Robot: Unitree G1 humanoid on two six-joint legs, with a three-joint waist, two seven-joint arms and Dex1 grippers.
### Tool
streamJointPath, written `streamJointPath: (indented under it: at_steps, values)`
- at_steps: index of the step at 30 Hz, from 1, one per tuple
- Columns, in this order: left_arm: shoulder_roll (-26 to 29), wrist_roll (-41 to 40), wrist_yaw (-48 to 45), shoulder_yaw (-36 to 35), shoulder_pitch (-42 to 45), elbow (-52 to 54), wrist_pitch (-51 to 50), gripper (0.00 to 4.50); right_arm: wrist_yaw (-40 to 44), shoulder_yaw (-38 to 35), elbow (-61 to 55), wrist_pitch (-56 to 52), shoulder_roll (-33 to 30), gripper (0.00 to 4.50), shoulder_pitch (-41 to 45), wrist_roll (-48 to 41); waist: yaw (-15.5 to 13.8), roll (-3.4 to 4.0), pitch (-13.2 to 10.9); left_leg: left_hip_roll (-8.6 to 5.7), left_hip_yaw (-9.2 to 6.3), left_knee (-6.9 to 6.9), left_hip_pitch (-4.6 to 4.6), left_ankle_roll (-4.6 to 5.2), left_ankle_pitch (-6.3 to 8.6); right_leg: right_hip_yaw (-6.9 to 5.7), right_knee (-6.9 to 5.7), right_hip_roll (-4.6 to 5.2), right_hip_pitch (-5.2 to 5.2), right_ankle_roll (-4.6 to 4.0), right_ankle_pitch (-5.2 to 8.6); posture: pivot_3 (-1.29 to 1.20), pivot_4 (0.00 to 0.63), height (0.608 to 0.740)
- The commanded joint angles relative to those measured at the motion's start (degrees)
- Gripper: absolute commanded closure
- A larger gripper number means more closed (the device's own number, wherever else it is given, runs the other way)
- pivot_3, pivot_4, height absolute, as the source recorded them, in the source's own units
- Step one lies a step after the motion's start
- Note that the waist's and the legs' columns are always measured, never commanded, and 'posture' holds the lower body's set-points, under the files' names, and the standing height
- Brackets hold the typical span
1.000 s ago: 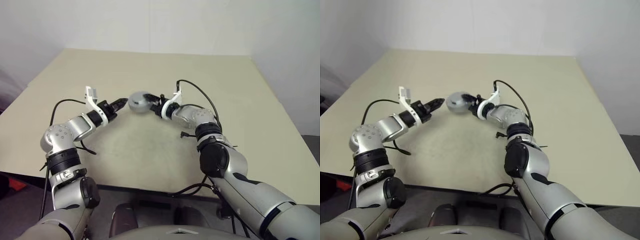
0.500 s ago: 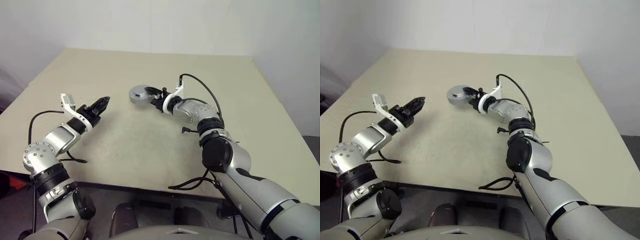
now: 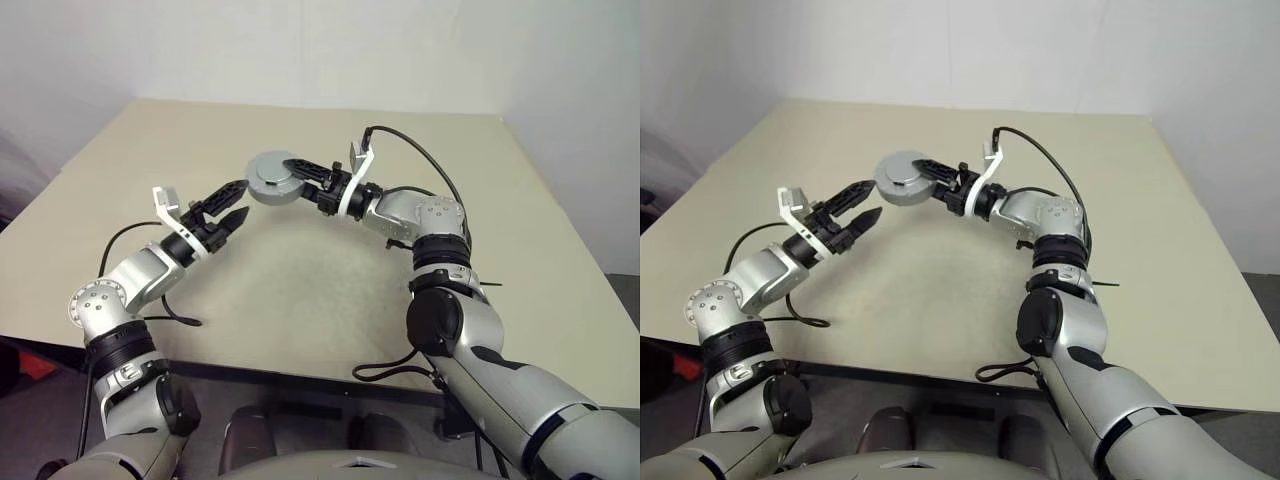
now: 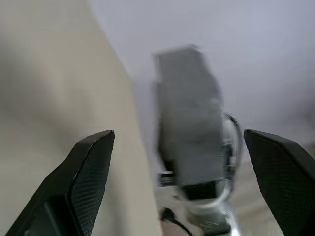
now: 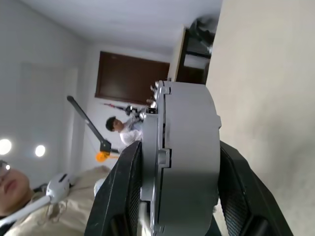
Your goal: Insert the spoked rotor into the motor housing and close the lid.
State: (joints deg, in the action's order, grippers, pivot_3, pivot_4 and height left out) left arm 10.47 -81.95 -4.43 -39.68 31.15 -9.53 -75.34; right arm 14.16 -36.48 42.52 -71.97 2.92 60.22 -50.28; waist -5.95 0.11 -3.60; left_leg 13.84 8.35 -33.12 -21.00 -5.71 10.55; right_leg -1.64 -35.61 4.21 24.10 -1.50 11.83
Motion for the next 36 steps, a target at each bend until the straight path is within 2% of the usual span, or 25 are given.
streamJointPath:
  at_steps: [1,7,23,26,31,36]
  values:
    - [0.7,-6.7,1.7,2.4,0.4,-0.1,-0.6,0.02,0.9,0.6,-2.9,-0.9,0.7,2.41,1.0,-2.8,0.1,0.00,0.0,0.00,0.00,0.01,0.01,-0.01,0.00,0.01,-0.02,0.00,0.00,0.00,0.00,0.00,0.000,0.740]
    - [3.0,-9.9,3.4,4.5,-1.1,0.2,2.9,0.02,1.1,1.2,-3.0,-0.3,0.3,2.41,0.6,-2.5,-0.1,-0.01,0.0,-0.01,0.00,-0.02,-0.01,-0.03,-0.02,-0.01,-0.04,0.01,0.02,0.01,-0.01,0.00,0.000,0.740]
    - [3.7,-6.5,2.7,10.6,-0.5,-0.9,11.7,0.02,3.4,3.4,-1.2,2.3,-0.7,2.41,0.6,-1.6,-0.2,-0.02,0.0,-0.01,0.00,-0.07,-0.02,-0.04,-0.03,0.00,-0.07,0.02,0.02,0.04,-0.02,0.00,0.000,0.740]
    - [3.7,-5.7,2.5,11.1,-0.1,-1.9,13.0,0.64,3.1,3.6,-1.2,2.6,-0.8,2.41,0.6,-1.3,-0.2,-0.03,0.0,-0.01,0.00,-0.08,-0.02,-0.05,-0.03,0.00,-0.08,0.02,0.01,0.04,-0.02,0.00,0.000,0.740]
    - [4.0,-5.9,2.2,11.2,-0.2,-2.6,13.6,2.23,2.6,3.5,-1.6,2.5,-0.8,2.41,0.6,-1.5,-0.2,-0.03,0.0,-0.01,0.00,-0.09,-0.02,-0.05,-0.03,0.00,-0.08,0.02,0.02,0.04,-0.02,0.00,0.000,0.740]
    - [4.0,-6.0,1.9,11.8,0.0,-2.7,13.6,2.27,2.0,3.3,-2.1,2.4,-0.6,2.41,1.0,-1.7,-0.3,-0.03,0.0,-0.01,0.00,-0.09,-0.02,-0.05,-0.03,0.00,-0.09,0.02,0.02,0.04,-0.02,0.00,0.000,0.740]
